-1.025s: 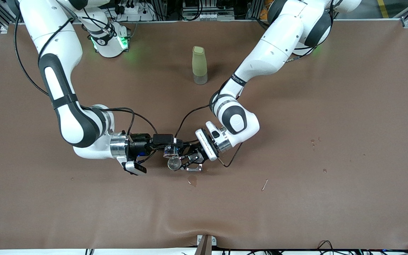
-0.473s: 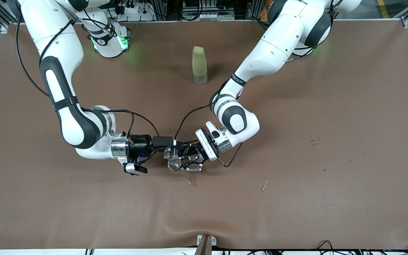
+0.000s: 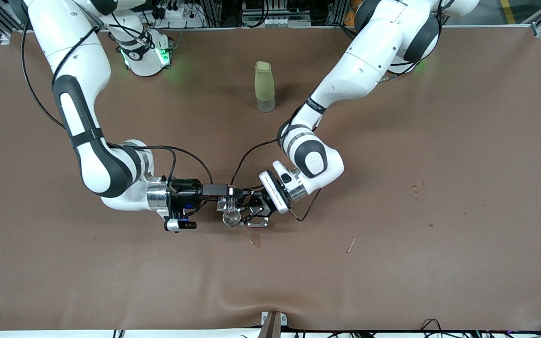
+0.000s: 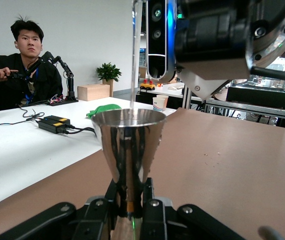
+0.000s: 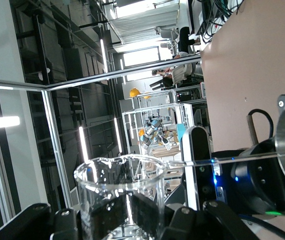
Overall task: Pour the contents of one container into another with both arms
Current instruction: 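Tilt the jigger with the left gripper to pour into the beaker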
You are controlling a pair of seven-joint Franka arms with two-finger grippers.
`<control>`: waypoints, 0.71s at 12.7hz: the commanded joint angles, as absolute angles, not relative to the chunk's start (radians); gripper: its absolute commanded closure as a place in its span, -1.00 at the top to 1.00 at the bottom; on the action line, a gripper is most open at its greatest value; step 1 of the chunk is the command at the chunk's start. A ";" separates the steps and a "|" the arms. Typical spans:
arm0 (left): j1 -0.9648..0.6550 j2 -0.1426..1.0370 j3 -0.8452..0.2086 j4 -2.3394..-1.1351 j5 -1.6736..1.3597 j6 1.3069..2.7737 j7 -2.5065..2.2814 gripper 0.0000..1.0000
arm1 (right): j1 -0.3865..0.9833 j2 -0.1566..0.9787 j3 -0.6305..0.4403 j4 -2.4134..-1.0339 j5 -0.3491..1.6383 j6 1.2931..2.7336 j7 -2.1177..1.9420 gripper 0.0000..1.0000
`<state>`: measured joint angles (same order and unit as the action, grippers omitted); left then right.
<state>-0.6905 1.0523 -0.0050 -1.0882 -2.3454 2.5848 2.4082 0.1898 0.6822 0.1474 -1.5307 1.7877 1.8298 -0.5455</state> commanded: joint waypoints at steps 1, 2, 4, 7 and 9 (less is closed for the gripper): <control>-0.707 1.068 0.011 -1.057 -2.379 2.599 2.413 -1.00 | 0.199 0.678 0.140 -1.531 1.816 1.827 -0.494 -1.00; -0.707 1.066 0.011 -1.057 -2.379 2.599 2.413 -1.00 | 0.199 0.678 0.140 -1.531 1.818 1.827 -0.471 -1.00; -0.706 1.066 0.011 -1.057 -2.379 2.599 2.413 -1.00 | 0.198 0.678 0.140 -1.531 1.818 1.827 -0.449 -1.00; -0.701 1.057 0.008 -1.063 -2.388 2.597 2.410 -1.00 | 0.201 0.678 0.140 -1.529 1.859 1.827 -0.437 -1.00; -0.696 1.057 0.009 -1.063 -2.390 2.596 2.410 -1.00 | 0.192 0.678 0.140 -1.528 1.859 1.825 -0.404 -1.00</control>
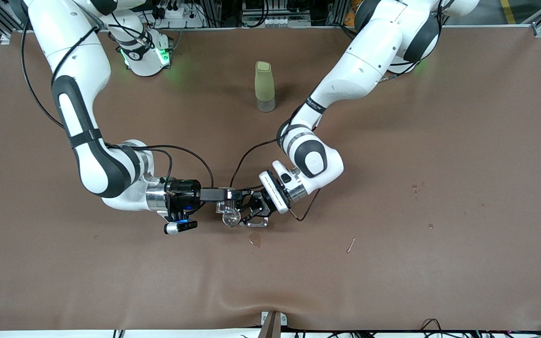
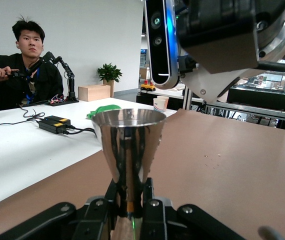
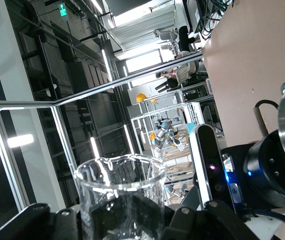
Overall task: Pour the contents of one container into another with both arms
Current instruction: 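Tilt the jigger with the left gripper to pour into the beaker, then lower the beaker with the right gripper while the left gripper lowers the jigger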
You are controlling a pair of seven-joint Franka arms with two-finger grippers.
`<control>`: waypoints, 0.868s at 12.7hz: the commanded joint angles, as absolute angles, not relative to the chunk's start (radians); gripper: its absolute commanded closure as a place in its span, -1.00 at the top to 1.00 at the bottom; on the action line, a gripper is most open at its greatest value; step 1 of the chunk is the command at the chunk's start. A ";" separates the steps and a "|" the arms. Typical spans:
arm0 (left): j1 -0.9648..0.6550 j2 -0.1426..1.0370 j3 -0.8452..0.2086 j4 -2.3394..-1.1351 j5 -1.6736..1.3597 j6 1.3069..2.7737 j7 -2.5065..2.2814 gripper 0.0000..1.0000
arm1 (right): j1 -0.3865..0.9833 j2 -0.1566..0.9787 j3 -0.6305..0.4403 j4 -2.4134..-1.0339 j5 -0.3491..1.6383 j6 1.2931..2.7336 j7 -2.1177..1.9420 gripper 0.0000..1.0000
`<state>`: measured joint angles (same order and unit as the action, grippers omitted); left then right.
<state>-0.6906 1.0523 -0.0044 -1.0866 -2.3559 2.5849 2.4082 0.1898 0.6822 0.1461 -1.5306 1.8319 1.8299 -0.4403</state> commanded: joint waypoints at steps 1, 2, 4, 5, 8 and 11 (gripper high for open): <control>-0.696 1.054 0.009 -1.063 -2.390 2.595 2.410 -1.00 | 0.189 0.678 0.140 -1.528 1.862 1.825 -0.387 -1.00; -0.696 1.054 0.008 -1.063 -2.390 2.595 2.410 -1.00 | 0.189 0.678 0.140 -1.528 1.887 1.824 -0.373 -1.00; -0.696 1.054 0.008 -1.068 -2.390 2.595 2.411 -1.00 | 0.193 0.678 0.140 -1.528 1.905 1.824 -0.370 -1.00; -0.693 1.054 0.008 -1.069 -2.388 2.595 2.411 -1.00 | 0.198 0.677 0.138 -1.523 1.895 1.825 -0.389 -1.00; -0.645 1.016 0.011 -1.100 -2.368 2.589 2.417 -1.00 | 0.199 0.678 0.137 -1.520 1.891 1.825 -0.452 -1.00; -0.621 0.997 0.011 -1.127 -2.362 2.588 2.418 -1.00 | 0.193 0.678 0.130 -1.519 1.820 1.827 -0.554 -1.00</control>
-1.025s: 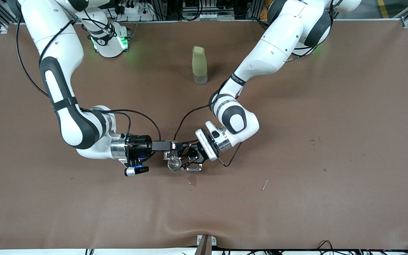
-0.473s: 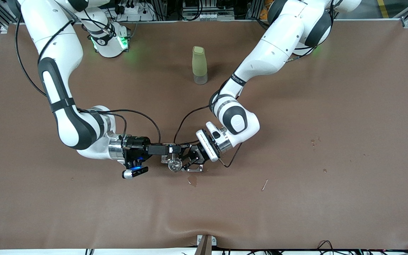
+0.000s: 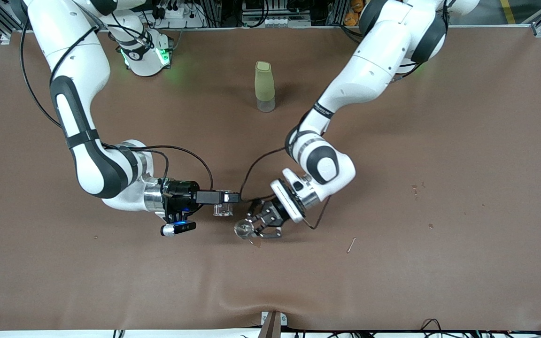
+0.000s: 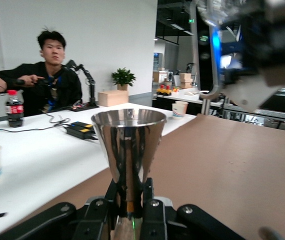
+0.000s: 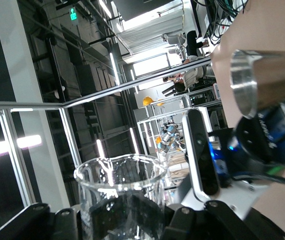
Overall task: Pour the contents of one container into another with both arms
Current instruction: 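Lower the beaker with the right gripper while the left gripper lowers the jigger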
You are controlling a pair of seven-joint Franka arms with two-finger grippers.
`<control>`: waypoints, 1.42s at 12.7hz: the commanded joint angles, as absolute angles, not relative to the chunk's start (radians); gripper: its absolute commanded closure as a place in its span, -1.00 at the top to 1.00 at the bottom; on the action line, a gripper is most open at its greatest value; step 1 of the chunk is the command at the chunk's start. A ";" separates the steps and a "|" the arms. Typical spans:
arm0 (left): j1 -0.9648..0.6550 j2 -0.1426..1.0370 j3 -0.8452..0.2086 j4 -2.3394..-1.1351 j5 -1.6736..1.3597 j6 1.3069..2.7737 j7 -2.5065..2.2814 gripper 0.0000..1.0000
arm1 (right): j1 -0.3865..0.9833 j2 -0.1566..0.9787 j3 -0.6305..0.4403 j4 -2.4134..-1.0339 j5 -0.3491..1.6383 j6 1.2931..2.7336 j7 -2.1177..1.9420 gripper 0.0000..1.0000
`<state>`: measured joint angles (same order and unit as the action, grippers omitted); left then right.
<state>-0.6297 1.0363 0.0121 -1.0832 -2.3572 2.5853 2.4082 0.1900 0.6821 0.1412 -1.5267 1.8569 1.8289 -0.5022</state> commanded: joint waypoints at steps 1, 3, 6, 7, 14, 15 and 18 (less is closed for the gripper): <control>-0.612 0.994 0.009 -1.141 -2.362 2.585 2.418 -1.00 | 0.187 0.680 0.127 -1.511 1.789 1.827 -0.558 -1.00; -0.586 0.977 0.011 -1.169 -2.361 2.577 2.411 -1.00 | 0.175 0.689 0.118 -1.488 1.712 1.828 -0.621 -1.00; -0.526 0.970 0.005 -1.198 -2.315 2.553 2.408 -1.00 | 0.153 0.719 0.104 -1.477 1.689 1.832 -0.782 -1.00; -0.506 0.971 0.005 -1.215 -2.300 2.522 2.410 -1.00 | 0.150 0.730 0.080 -1.470 1.687 1.830 -0.835 -1.00; -0.287 0.924 0.005 -1.429 -2.142 2.220 2.404 -1.00 | 0.037 0.768 -0.008 -1.460 1.609 1.832 -1.305 -1.00; -0.253 0.901 0.005 -1.471 -2.105 2.176 2.386 -1.00 | 0.008 0.787 -0.011 -1.459 1.602 1.833 -1.378 -1.00; -0.167 0.824 0.005 -1.581 -1.975 2.094 2.329 -1.00 | -0.083 0.850 -0.028 -1.454 1.560 1.833 -1.570 -1.00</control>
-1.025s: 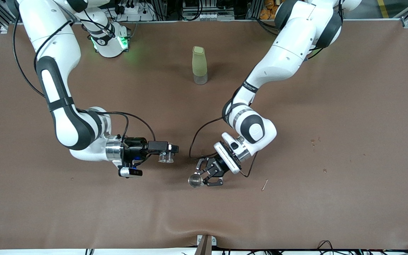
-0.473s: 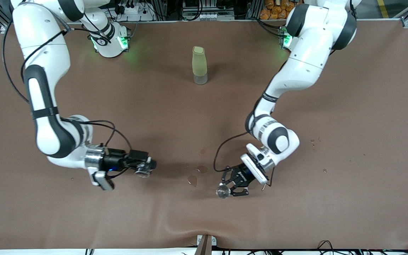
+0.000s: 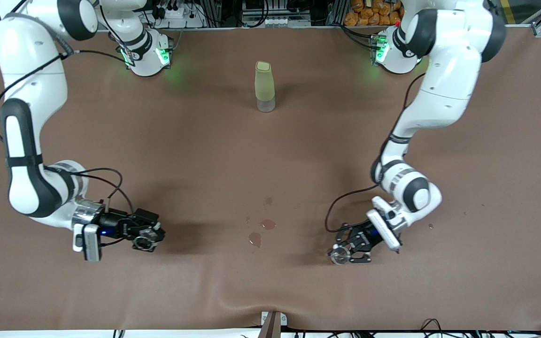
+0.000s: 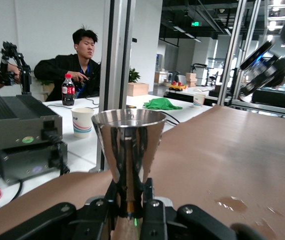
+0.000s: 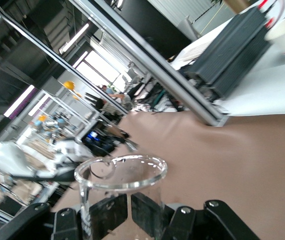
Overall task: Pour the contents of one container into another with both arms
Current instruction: 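Lower the beaker with the right gripper while the left gripper lowers the jigger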
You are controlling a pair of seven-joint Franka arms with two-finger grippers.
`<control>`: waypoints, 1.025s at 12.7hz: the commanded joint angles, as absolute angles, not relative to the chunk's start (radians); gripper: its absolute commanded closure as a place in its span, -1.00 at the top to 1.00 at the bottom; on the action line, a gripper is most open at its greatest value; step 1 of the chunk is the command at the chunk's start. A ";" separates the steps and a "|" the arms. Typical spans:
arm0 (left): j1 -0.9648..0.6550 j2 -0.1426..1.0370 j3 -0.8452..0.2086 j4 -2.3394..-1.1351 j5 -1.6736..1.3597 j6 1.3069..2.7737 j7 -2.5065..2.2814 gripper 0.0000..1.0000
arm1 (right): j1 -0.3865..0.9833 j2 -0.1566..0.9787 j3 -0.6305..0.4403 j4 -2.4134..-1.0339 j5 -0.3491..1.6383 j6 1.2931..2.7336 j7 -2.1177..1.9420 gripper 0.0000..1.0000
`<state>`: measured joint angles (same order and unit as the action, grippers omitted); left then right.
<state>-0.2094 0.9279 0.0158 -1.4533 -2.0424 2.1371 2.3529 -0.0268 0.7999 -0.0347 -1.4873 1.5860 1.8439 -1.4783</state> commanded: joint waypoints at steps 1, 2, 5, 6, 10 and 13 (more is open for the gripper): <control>-0.132 0.813 0.005 -1.609 -1.932 2.047 2.326 -1.00 | -0.109 0.874 -0.029 -1.447 1.559 1.833 -1.632 -1.00; -0.095 0.807 0.005 -1.627 -1.890 1.989 2.329 -1.00 | -0.132 0.903 -0.031 -1.430 1.559 1.833 -1.714 -1.00; 0.009 0.775 0.005 -1.702 -1.732 1.859 2.353 -1.00 | -0.201 0.962 -0.034 -1.401 1.555 1.835 -1.928 -1.00; 0.046 0.770 0.005 -1.718 -1.677 1.832 2.362 -1.00 | -0.216 0.963 -0.044 -1.401 1.548 1.842 -1.963 -1.00; 0.184 0.776 0.005 -1.739 -1.489 1.703 2.390 -1.00 | -0.239 0.992 -0.089 -1.401 1.532 1.858 -2.031 -1.00; 0.276 0.791 0.005 -1.755 -1.382 1.632 2.486 -1.00 | -0.255 1.008 -0.095 -1.399 1.535 1.937 -2.156 -1.00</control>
